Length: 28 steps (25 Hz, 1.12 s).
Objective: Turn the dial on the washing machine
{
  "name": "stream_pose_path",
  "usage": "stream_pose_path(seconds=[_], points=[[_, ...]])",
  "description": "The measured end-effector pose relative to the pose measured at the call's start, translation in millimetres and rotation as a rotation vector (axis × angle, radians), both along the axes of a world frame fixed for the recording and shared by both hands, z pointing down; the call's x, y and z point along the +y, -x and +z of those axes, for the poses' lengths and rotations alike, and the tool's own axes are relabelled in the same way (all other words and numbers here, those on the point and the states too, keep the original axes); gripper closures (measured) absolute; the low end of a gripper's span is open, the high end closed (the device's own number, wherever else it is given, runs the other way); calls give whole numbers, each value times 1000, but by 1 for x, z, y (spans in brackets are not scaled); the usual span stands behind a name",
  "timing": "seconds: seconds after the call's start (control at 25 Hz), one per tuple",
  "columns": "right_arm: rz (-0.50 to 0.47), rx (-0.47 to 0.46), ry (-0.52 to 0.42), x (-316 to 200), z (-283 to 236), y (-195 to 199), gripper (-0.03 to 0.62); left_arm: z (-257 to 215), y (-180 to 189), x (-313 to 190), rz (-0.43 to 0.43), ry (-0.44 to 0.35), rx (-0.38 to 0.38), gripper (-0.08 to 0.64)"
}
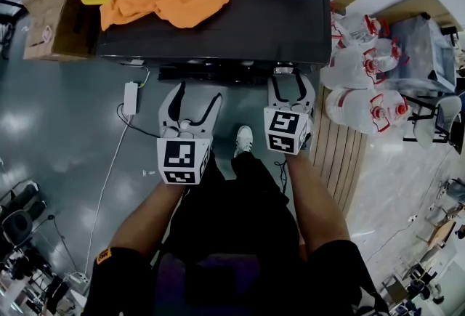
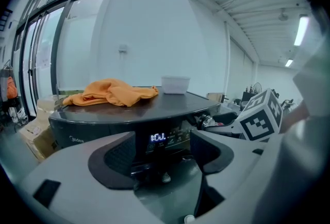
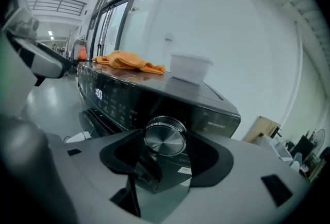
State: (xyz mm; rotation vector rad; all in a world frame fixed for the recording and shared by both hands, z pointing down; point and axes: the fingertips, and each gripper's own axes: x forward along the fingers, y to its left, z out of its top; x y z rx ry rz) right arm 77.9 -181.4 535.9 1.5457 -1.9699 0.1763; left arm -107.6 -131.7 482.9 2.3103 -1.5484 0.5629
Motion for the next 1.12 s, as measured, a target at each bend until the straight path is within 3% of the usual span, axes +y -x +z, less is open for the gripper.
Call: stream_pose_path(seconds=[0.32,0.44,0.6,0.8,1.12], points=[[103,-414,65,0,5,-11,319,0,0,2,0,-1,1,239],[119,-499,91,0,7,-13,319,1,0,2,1,-2,1,239],[109,-442,79,3,3,-13,319,-1,-2,1,2,-4,3,239],[24,-325,12,14,-28,-4,321,-14,-3,-1,-4,-25,10,239],[-95,-252,-71,45,-96,23,403,-50,-11,12,-11,-58,28,241]])
